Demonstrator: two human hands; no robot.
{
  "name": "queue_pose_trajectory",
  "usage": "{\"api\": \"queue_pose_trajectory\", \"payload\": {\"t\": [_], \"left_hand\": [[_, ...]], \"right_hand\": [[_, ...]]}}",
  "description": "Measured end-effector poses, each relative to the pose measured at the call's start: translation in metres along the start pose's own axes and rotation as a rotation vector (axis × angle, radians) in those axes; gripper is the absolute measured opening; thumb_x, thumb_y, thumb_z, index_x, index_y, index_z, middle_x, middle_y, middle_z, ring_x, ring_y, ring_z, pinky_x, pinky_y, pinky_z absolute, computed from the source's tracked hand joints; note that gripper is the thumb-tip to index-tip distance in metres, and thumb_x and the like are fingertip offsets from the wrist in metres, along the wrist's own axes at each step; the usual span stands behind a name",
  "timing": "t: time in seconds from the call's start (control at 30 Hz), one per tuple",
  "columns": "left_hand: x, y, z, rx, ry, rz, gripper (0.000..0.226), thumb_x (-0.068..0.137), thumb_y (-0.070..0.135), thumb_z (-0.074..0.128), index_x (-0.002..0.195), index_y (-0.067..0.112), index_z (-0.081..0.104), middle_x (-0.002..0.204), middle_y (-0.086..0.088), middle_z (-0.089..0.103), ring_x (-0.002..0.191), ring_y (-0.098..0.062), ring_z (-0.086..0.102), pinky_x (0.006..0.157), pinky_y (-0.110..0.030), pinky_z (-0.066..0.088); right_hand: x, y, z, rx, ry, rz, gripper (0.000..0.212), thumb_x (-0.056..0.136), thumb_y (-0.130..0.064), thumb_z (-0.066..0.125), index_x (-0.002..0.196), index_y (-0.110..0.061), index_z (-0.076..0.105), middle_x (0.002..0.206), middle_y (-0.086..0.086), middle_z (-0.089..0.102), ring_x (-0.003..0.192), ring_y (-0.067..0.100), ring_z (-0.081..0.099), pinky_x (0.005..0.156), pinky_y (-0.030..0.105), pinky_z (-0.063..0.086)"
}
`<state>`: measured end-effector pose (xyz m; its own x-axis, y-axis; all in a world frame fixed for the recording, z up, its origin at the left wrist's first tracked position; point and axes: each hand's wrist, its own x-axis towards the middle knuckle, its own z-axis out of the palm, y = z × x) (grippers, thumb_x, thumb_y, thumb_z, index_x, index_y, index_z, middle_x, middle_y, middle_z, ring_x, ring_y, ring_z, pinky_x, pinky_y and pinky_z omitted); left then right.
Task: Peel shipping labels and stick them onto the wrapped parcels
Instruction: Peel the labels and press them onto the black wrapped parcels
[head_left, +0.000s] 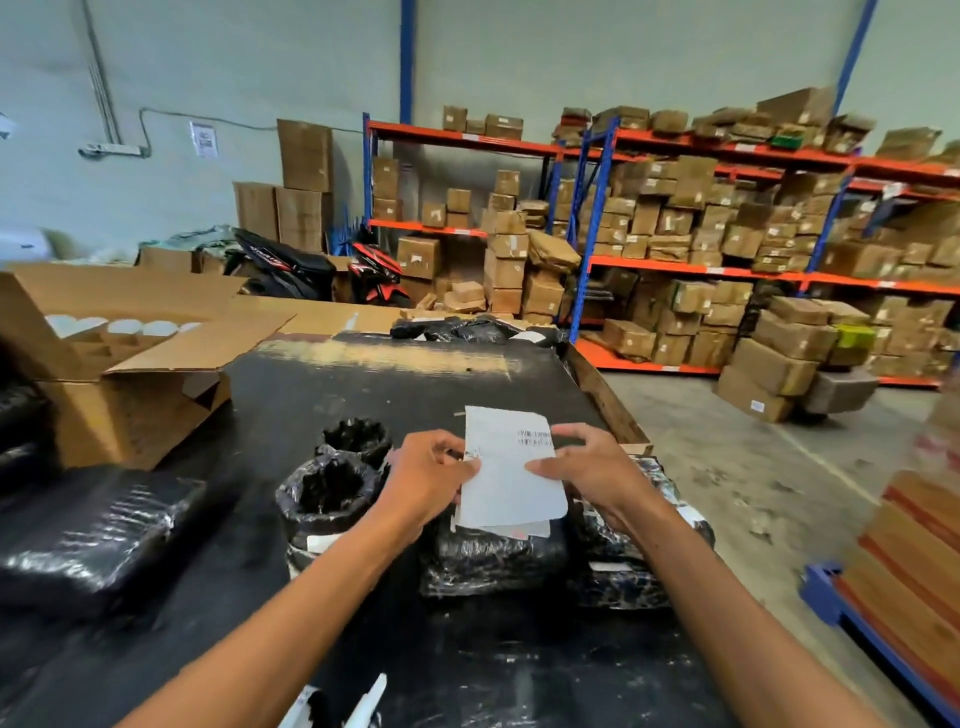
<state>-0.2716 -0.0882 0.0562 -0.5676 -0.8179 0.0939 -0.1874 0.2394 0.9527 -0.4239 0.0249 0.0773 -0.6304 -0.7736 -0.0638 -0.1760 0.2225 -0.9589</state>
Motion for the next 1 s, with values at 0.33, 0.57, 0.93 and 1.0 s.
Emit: {"api": "queue_pose_trajectory", "payload": {"t": [0.33, 0.57, 0.93, 1.0], "left_hand": [[0.032, -0.022, 0.020, 0.239, 0.072, -0.068, 0.010, 0.079, 0.006, 0.072, 0.082, -0.003, 0.068, 0.067, -0.008, 0.060, 0.054, -0.019, 0.053, 0.053, -0.022, 0.041], [0.032, -0.021, 0.022, 0.416, 0.062, -0.059, 0.014, 0.076, 0.001, 0.069, 0.063, 0.004, 0.063, 0.062, -0.009, 0.049, 0.058, -0.020, 0.040, 0.053, -0.027, 0.033], [0.015, -0.013, 0.007, 0.892, 0.054, 0.015, 0.044, 0.081, 0.044, 0.066, 0.104, 0.008, 0.056, 0.109, -0.011, 0.062, 0.102, -0.031, 0.057, 0.079, -0.037, 0.048], [0.012, -0.019, 0.005, 0.804, -0.047, -0.094, 0.053, 0.078, 0.054, 0.065, 0.107, 0.011, 0.056, 0.111, -0.009, 0.062, 0.102, -0.027, 0.058, 0.084, -0.038, 0.050]], "right_hand": [[0.040, 0.024, 0.009, -0.208, -0.037, -0.011, 0.064, 0.072, 0.000, 0.077, 0.128, -0.009, 0.046, 0.086, 0.003, 0.060, 0.092, 0.025, 0.063, 0.078, 0.036, 0.051], [0.046, 0.027, 0.012, -0.331, -0.058, -0.050, 0.064, 0.071, -0.004, 0.079, 0.127, -0.009, 0.047, 0.094, 0.005, 0.058, 0.087, 0.021, 0.059, 0.064, 0.027, 0.046], [0.045, 0.026, 0.009, -0.938, -0.170, -0.290, 0.050, 0.091, -0.038, 0.058, 0.136, -0.017, 0.049, 0.143, 0.007, 0.045, 0.131, 0.026, 0.041, 0.105, 0.037, 0.035], [0.045, 0.026, 0.019, -1.001, -0.307, -0.406, 0.048, 0.100, -0.034, 0.040, 0.146, -0.020, 0.036, 0.156, 0.005, 0.030, 0.144, 0.022, 0.023, 0.116, 0.035, 0.019]]}}
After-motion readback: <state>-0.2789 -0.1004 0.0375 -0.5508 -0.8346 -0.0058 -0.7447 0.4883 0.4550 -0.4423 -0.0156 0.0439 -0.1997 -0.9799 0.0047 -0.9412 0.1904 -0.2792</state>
